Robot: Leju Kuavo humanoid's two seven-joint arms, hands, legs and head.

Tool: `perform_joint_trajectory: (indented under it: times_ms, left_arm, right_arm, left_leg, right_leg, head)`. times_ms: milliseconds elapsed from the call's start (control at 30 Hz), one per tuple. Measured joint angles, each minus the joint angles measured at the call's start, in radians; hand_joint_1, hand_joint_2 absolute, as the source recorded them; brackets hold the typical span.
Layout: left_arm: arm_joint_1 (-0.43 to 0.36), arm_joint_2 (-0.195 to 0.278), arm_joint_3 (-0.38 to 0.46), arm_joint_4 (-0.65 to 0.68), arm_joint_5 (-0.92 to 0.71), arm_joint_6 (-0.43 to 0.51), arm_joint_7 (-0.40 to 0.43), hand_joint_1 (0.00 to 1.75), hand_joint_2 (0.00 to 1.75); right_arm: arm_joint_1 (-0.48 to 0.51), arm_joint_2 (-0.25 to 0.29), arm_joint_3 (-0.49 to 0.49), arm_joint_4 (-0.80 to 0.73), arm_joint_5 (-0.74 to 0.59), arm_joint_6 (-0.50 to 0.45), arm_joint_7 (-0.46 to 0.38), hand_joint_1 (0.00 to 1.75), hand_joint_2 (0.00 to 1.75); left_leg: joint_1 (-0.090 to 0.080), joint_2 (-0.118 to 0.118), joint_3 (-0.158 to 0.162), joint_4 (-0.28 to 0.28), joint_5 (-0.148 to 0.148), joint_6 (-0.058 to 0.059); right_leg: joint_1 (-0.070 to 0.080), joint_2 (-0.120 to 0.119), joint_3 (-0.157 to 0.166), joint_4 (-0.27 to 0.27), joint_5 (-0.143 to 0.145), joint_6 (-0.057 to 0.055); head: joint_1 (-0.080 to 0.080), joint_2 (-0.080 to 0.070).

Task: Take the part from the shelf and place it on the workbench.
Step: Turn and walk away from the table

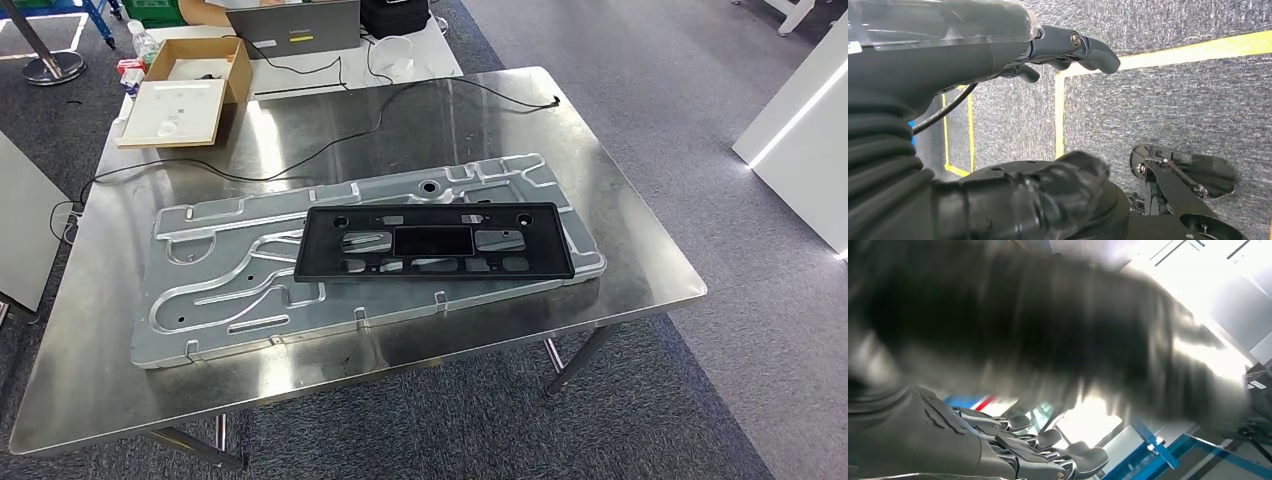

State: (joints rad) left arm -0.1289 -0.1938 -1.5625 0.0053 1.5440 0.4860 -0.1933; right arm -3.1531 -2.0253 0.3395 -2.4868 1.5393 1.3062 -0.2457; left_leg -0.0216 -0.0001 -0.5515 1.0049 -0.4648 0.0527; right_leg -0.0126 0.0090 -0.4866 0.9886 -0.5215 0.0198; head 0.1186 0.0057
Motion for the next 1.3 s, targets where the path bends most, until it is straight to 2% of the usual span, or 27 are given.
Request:
perform_joint_trajectory:
  times_ms: [133, 600, 767, 867, 900, 933, 967, 1033, 1067, 1100, 1133, 1233, 1267, 1300]
  left_arm:
    - [0.000, 0.000, 0.000, 0.000, 0.000, 0.000, 0.000, 0.00, 0.00]
    - [0.000, 0.002, 0.000, 0.000, 0.000, 0.000, 0.000, 0.00, 0.00]
    - [0.000, 0.004, 0.000, 0.000, 0.000, 0.000, 0.000, 0.00, 0.00]
    - [0.000, 0.005, 0.000, 0.000, 0.000, 0.000, 0.000, 0.00, 0.00]
    - [-0.001, 0.005, 0.000, 0.000, 0.000, 0.000, 0.000, 0.00, 0.00]
    - [-0.001, 0.005, 0.000, 0.000, 0.000, 0.000, 0.000, 0.00, 0.00]
    - [-0.001, 0.005, 0.000, 0.000, 0.000, 0.000, 0.000, 0.00, 0.00]
    - [-0.001, 0.005, 0.000, 0.000, 0.000, 0.000, 0.000, 0.00, 0.00]
    - [0.000, 0.005, 0.000, 0.000, 0.000, -0.001, 0.000, 0.00, 0.00]
    - [0.000, 0.005, 0.000, 0.000, 0.000, -0.001, 0.000, 0.00, 0.00]
    - [0.000, 0.005, 0.000, 0.000, 0.000, -0.001, 0.000, 0.00, 0.00]
    - [0.000, 0.004, 0.000, 0.000, 0.000, -0.001, 0.000, 0.00, 0.00]
    - [0.000, 0.004, 0.000, 0.000, 0.000, -0.002, 0.000, 0.00, 0.00]
    - [0.000, 0.004, 0.000, 0.000, 0.000, -0.002, 0.000, 0.00, 0.00]
  right_arm:
    - [0.000, 0.000, 0.000, 0.000, 0.000, 0.000, 0.000, 0.00, 0.00]
    - [0.000, -0.001, 0.000, 0.000, 0.000, 0.000, 0.000, 0.00, 0.00]
    - [0.000, -0.002, 0.000, 0.000, 0.000, 0.000, 0.000, 0.00, 0.00]
    - [0.000, -0.002, 0.001, 0.000, 0.000, 0.000, 0.000, 0.00, 0.00]
    - [0.000, -0.002, 0.001, 0.000, 0.000, 0.000, 0.000, 0.00, 0.00]
    - [0.000, -0.002, 0.001, 0.000, 0.000, 0.000, 0.000, 0.00, 0.00]
    - [0.000, -0.002, 0.002, 0.000, 0.000, 0.000, 0.000, 0.00, 0.00]
    - [-0.001, -0.002, 0.002, 0.000, 0.000, 0.000, 0.000, 0.00, 0.00]
    - [-0.002, -0.002, 0.002, 0.000, 0.000, 0.000, 0.000, 0.00, 0.00]
    - [-0.002, -0.002, 0.002, 0.001, 0.000, 0.000, 0.000, 0.00, 0.00]
    - [-0.002, -0.002, 0.002, 0.001, 0.000, 0.000, 0.000, 0.00, 0.00]
    - [-0.002, -0.003, 0.002, 0.001, 0.000, 0.000, 0.000, 0.00, 0.00]
    - [-0.002, -0.002, 0.002, 0.001, 0.000, 0.001, 0.001, 0.00, 0.00]
    - [-0.002, -0.002, 0.003, 0.001, 0.000, 0.000, 0.001, 0.00, 0.00]
  left_leg:
    - [0.000, 0.000, 0.000, 0.000, 0.000, 0.000]
    - [-0.004, 0.000, 0.000, 0.002, -0.001, 0.002]
    - [-0.009, 0.000, 0.000, 0.005, -0.005, 0.009]
    - [-0.009, 0.000, 0.000, 0.001, 0.001, 0.020]
    - [-0.007, 0.000, 0.001, -0.005, 0.007, 0.025]
    - [-0.005, 0.002, 0.001, -0.011, 0.012, 0.030]
    - [-0.004, 0.003, -0.001, -0.016, 0.016, 0.034]
    - [-0.006, 0.004, -0.008, -0.015, 0.020, 0.039]
    - [-0.008, 0.004, -0.013, -0.013, 0.021, 0.039]
    - [-0.010, 0.004, -0.017, -0.010, 0.022, 0.039]
    - [-0.010, 0.004, -0.022, -0.005, 0.023, 0.038]
    - [-0.011, 0.002, -0.036, 0.011, 0.027, 0.032]
    - [-0.012, 0.001, -0.039, 0.015, 0.029, 0.027]
    - [-0.012, -0.001, -0.041, 0.017, 0.033, 0.021]
  right_leg:
    - [0.000, 0.000, 0.000, 0.000, 0.000, 0.000]
    - [-0.003, -0.001, 0.000, -0.001, 0.000, 0.001]
    - [-0.009, -0.001, 0.001, -0.001, -0.001, 0.010]
    - [-0.011, -0.001, 0.003, -0.001, 0.000, 0.019]
    - [-0.011, -0.002, 0.001, 0.006, -0.008, 0.021]
    - [-0.012, -0.002, -0.007, 0.029, -0.030, 0.022]
    - [-0.012, -0.003, -0.025, 0.073, -0.064, 0.023]
    - [-0.012, -0.004, -0.078, 0.200, -0.140, 0.025]
    - [-0.012, -0.004, -0.098, 0.252, -0.159, 0.026]
    - [-0.012, -0.004, -0.103, 0.273, -0.158, 0.026]
    - [-0.012, -0.004, -0.089, 0.255, -0.138, 0.025]
    - [-0.008, -0.004, 0.013, 0.068, -0.052, 0.016]
    - [-0.005, -0.004, 0.031, 0.030, -0.038, 0.012]
    - [-0.001, -0.004, 0.034, 0.016, -0.035, 0.008]
  head:
    - [0.000, 0.000]
    - [0.000, 0.000]
    - [0.000, 0.000]
    - [0.000, 0.000]
    - [0.000, 0.000]
    - [0.000, 0.000]
    - [0.000, 0.000]
    - [0.000, 0.000]
    - [0.000, 0.000]
    - [0.000, 0.000]
    - [0.000, 0.000]
    - [0.000, 0.000]
    - [0.000, 0.000]
    - [0.000, 0.000]
